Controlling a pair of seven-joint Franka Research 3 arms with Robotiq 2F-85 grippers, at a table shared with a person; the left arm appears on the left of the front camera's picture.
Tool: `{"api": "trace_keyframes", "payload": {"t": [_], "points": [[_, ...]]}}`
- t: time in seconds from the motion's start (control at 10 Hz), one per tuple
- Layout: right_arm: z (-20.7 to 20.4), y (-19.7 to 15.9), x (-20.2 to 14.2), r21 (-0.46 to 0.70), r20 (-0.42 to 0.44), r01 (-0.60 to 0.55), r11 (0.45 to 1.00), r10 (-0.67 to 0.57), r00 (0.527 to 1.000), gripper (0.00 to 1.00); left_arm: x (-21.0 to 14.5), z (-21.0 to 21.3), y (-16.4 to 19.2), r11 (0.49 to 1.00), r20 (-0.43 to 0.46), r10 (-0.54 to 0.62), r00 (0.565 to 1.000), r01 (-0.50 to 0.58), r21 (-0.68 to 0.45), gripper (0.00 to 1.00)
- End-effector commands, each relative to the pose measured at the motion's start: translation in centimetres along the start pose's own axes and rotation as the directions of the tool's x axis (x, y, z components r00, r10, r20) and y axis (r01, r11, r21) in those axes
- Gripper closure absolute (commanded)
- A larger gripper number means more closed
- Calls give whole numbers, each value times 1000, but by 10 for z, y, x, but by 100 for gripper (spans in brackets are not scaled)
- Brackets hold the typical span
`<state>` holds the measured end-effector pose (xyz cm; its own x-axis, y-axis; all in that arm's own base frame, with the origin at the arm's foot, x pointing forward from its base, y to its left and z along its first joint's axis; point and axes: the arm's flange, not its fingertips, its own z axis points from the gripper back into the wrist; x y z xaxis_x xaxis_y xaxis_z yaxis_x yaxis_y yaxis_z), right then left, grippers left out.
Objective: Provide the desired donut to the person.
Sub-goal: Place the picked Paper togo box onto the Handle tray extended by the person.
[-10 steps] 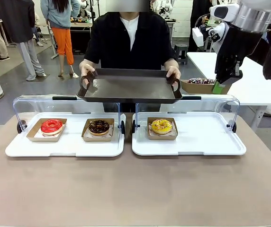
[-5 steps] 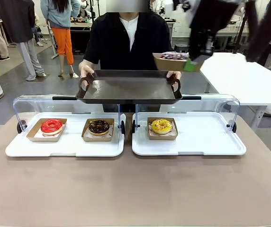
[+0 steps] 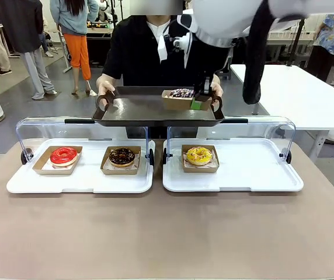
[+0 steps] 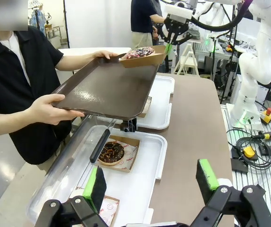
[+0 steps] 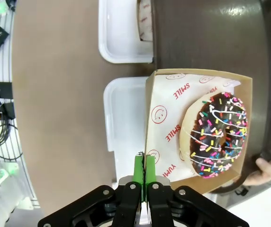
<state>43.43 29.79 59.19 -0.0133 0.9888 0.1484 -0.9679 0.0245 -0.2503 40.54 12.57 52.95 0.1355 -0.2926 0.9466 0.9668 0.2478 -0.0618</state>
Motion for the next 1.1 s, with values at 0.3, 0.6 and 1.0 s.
{"api": "trace_keyframes", "payload": {"t": [0.3, 0.6, 1.0], "points": [[-17, -59, 15, 43, -100, 65, 997, -61, 993, 98, 1, 1, -1, 1000, 8, -4, 1000, 4, 2, 0], [-10, -89, 23, 95, -141, 118, 988, -104, 985, 98, 1, 1, -1, 1000, 8, -4, 1000, 4, 2, 0], [0, -113, 31, 139, -143, 139, 980, -119, 982, 98, 1, 1, -1, 1000, 8, -4, 1000, 4, 2, 0]]}}
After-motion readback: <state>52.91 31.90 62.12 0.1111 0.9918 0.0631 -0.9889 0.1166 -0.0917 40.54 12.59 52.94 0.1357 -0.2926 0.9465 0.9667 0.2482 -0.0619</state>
